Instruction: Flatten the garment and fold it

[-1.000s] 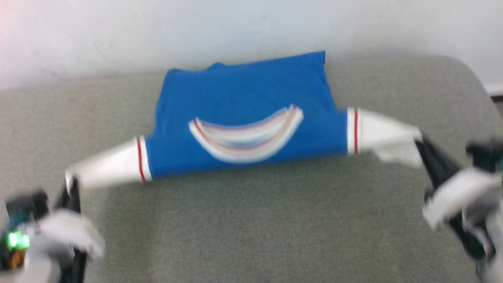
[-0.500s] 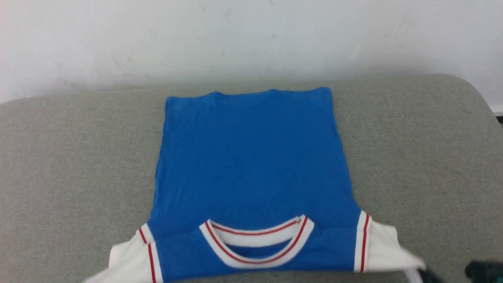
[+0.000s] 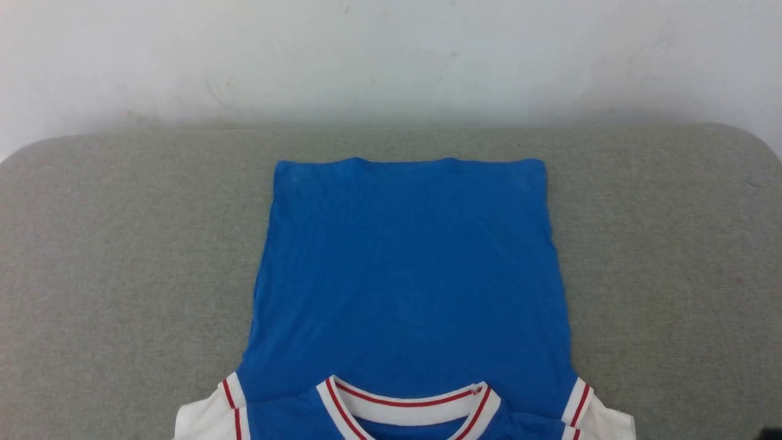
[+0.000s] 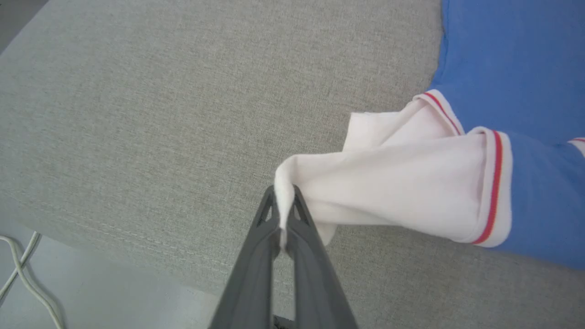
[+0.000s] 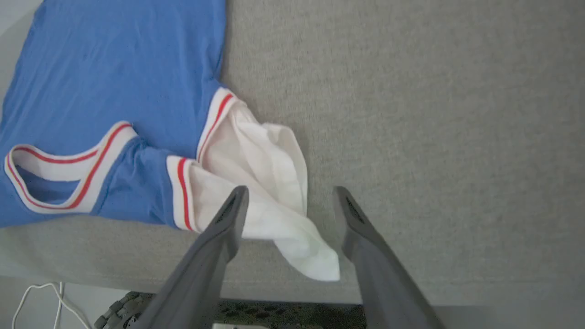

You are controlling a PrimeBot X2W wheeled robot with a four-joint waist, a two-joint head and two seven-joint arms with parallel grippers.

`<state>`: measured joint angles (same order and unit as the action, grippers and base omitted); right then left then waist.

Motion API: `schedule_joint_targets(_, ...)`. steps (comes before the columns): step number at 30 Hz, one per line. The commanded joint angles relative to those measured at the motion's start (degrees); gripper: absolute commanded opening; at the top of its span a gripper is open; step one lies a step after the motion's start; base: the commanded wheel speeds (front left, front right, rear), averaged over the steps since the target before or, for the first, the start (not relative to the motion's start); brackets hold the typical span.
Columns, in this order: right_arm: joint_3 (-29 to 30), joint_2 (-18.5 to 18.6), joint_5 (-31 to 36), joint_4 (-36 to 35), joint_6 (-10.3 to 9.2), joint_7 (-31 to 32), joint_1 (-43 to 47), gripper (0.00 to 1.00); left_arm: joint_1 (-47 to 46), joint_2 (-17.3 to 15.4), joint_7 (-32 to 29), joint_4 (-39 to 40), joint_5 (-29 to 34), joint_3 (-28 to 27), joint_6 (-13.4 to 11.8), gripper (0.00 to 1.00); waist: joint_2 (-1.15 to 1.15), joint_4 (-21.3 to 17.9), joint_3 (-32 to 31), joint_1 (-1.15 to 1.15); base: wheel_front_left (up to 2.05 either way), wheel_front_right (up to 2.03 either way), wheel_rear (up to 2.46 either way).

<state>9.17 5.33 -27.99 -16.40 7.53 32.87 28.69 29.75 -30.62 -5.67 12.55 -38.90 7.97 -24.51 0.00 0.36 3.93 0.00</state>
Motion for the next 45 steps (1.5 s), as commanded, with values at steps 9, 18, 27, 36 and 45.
schedule_joint_targets(9,10.20,2.42,0.95,6.66,-0.04,-11.50,-22.94,1.00,-7.60,4.01,6.87,1.13,2.39,0.83,0.11,0.00,0.00,5.14,6.30,0.00,0.00,0.00,0.00)
schedule_joint_targets(18,4.79,10.59,0.31,35.25,-0.04,-13.43,-54.15,1.00,-14.89,8.21,11.33,0.60,4.26,4.40,1.49,0.00,0.00,10.63,13.58,0.00,0.00,0.00,0.00)
schedule_joint_targets(27,-1.02,16.08,-1.74,55.29,-0.04,1.03,-73.57,1.00,-20.26,10.81,14.41,-0.84,4.96,7.28,4.11,0.00,0.00,15.89,18.52,0.00,0.00,0.00,0.00)
schedule_joint_targets(36,-3.60,17.57,-1.60,63.76,-0.04,11.03,-81.29,1.00,-23.01,12.24,15.81,-2.97,4.67,8.58,5.67,0.00,0.00,18.51,21.66,0.00,0.00,0.00,0.00)
schedule_joint_targets(45,-3.01,16.92,1.78,72.40,-0.04,24.26,-81.60,0.00,-24.10,12.57,16.64,-5.51,4.11,8.75,6.72,0.00,0.00,18.56,20.78,0.00,0.00,0.00,0.00)
